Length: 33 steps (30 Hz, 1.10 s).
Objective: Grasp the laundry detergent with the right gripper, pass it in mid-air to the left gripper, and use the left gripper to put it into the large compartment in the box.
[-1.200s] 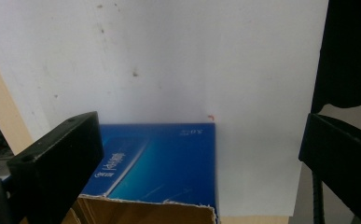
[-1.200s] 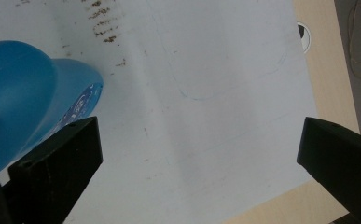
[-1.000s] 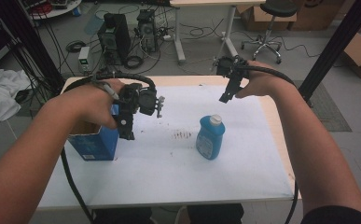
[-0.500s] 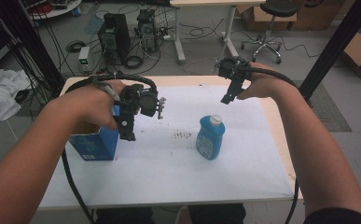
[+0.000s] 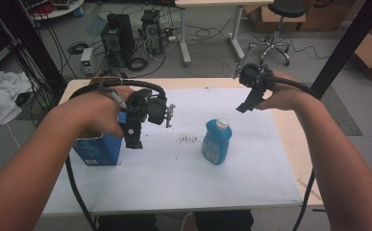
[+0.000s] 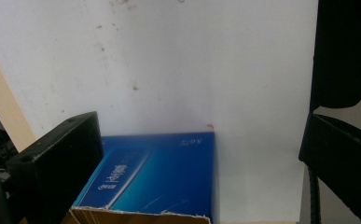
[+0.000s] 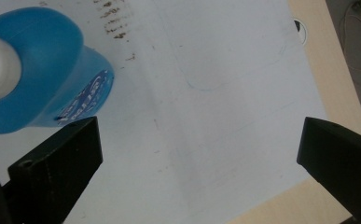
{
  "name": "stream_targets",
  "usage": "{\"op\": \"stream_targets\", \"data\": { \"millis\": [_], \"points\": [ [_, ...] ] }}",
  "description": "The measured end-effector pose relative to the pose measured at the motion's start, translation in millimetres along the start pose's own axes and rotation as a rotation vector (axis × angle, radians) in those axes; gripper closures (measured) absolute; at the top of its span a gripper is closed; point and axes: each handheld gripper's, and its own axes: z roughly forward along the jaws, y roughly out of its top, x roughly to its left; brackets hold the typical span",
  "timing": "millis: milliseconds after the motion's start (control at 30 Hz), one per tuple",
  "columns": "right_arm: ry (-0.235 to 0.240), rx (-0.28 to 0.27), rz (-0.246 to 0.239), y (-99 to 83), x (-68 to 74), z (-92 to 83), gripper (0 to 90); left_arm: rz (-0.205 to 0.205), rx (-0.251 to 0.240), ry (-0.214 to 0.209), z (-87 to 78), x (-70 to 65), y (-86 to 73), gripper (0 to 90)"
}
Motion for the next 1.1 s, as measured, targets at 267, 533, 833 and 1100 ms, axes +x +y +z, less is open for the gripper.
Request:
{"op": "stream_targets", "data": {
  "millis": [267,533,833,1100],
  "points": [
    [0.024,-0.061,0.022,-33.3,22.7,-6.1,0.0,0.017,-0.002,0.006,-1.2,-3.7,2.6,0.1],
    [0.063,-0.150,0.012,-55.9,37.1,-8.6,0.0,0.025,-0.011,0.011,-1.2,-5.3,4.5,0.1],
    [0.087,-0.288,0.026,-81.2,58.7,2.9,0.0,0.021,-0.017,0.014,-0.7,-8.3,4.4,0.1],
    [0.074,-0.409,0.034,-88.6,80.8,17.6,0.0,0.019,-0.033,0.027,-2.2,-8.6,2.9,0.1]
  ]
}}
